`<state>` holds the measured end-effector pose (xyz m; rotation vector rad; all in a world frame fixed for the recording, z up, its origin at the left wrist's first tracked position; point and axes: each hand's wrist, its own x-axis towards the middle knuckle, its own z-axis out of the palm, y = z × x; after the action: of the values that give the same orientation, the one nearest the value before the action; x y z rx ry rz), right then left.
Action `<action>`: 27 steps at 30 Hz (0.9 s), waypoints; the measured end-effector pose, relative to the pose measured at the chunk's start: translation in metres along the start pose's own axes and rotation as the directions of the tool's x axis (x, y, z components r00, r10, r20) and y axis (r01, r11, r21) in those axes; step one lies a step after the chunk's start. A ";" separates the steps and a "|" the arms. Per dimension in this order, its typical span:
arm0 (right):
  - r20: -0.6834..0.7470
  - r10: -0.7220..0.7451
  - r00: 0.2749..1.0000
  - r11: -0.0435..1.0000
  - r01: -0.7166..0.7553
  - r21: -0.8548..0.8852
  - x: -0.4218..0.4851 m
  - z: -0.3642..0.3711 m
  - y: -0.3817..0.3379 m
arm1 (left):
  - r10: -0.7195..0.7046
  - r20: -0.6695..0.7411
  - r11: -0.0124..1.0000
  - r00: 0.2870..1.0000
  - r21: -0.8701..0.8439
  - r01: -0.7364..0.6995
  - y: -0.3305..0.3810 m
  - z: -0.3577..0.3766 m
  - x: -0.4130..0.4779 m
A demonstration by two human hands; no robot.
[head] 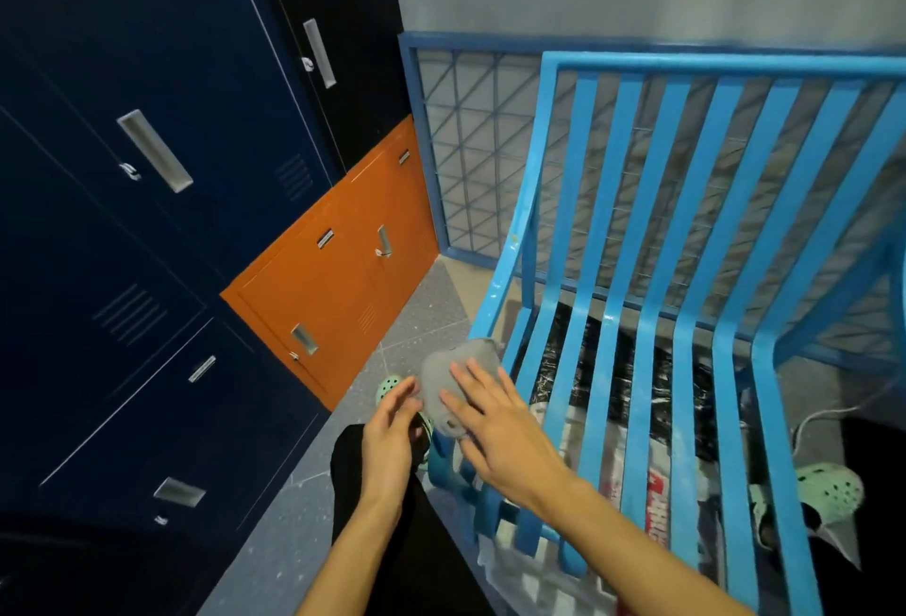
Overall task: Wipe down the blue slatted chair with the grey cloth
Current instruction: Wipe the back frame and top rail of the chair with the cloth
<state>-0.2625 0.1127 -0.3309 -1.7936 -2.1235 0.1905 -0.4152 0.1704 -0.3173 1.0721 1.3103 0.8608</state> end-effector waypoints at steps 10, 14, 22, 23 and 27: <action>-0.083 0.036 0.996 0.999 -0.033 0.034 -0.001 0.005 -0.003 | -0.029 0.017 0.999 0.999 -0.024 0.030 -0.001 0.013 0.017; -0.120 -0.019 0.993 1.000 0.018 -0.007 0.000 0.006 0.003 | -0.036 0.025 0.998 0.999 -0.058 0.037 0.003 0.011 0.018; 0.011 -0.186 0.982 0.972 0.186 -0.144 0.001 0.011 0.000 | -0.102 0.016 0.988 0.995 -0.113 0.103 0.002 0.000 0.017; -0.011 -0.124 0.992 0.985 0.122 -0.125 0.005 0.008 0.002 | -0.103 0.020 0.988 0.994 -0.113 0.105 0.003 -0.001 0.018; 0.084 -0.221 0.972 0.955 0.233 -0.183 0.004 0.012 -0.008 | -0.092 0.019 0.992 0.996 -0.086 0.093 0.004 -0.008 0.020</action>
<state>-0.2744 0.1166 -0.3389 -1.6420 -2.4446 -0.0182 -0.4205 0.1912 -0.3198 0.9408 1.2881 0.8314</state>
